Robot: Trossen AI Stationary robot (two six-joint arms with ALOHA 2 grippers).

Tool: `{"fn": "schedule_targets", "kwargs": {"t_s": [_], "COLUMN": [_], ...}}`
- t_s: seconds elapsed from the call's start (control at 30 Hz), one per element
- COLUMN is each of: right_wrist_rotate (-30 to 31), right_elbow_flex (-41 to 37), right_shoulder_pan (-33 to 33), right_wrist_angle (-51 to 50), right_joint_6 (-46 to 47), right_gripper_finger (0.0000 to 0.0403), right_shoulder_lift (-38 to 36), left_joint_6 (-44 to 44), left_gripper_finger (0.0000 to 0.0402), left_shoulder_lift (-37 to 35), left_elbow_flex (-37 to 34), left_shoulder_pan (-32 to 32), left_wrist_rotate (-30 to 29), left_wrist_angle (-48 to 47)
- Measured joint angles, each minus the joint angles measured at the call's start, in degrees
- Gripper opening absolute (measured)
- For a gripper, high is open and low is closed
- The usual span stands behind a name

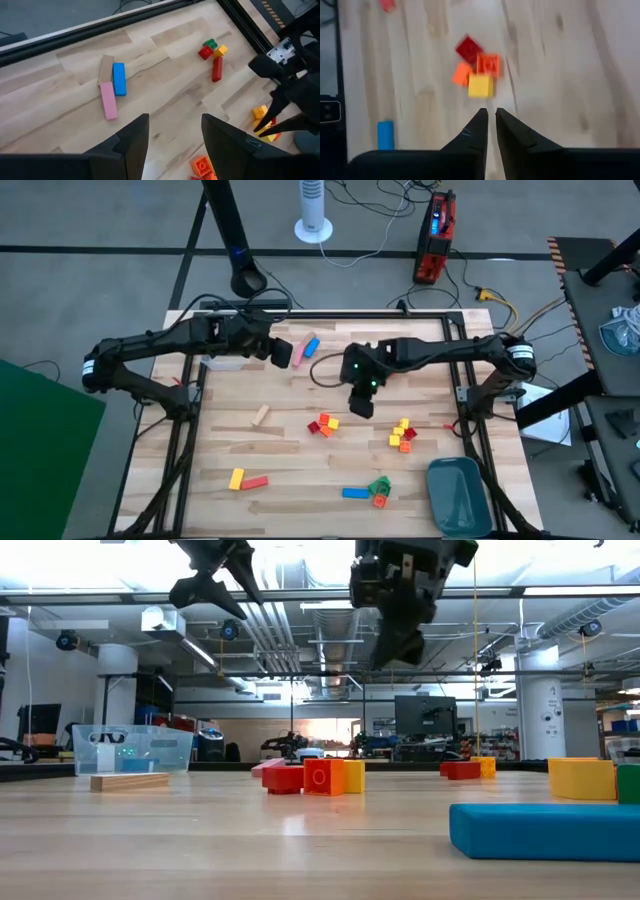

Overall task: Sort blocks by size
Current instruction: Put the yellow square wooden block into the blue bin

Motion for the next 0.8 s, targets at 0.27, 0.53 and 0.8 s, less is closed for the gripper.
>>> {"fn": "schedule_targets", "kwargs": {"t_s": [0.27,0.53,0.8], "right_wrist_rotate": [7.38,15.39,15.54], "right_elbow_flex": [-0.07,-0.07,-0.01], "right_shoulder_pan": [6.83,8.78,10.80], "right_wrist_angle": [0.25,5.52,9.32], "right_joint_6": [3.51,4.69,5.01], "right_gripper_finger": [0.0018,0.0020,0.0098], "right_shoulder_lift": [-0.64,0.98,7.38], "left_joint_6": [-0.63,5.55,11.64], "left_gripper_finger": [0.0168,0.0168,0.0168], "left_shoulder_lift": [-0.10,-0.15,-0.17], "left_elbow_flex": [0.89,10.12,21.95], "left_shoulder_pan": [-0.25,-0.85,-5.27], "left_wrist_rotate": [0.01,2.63,0.97], "left_wrist_angle": [-0.16,-10.79,-22.99]}}
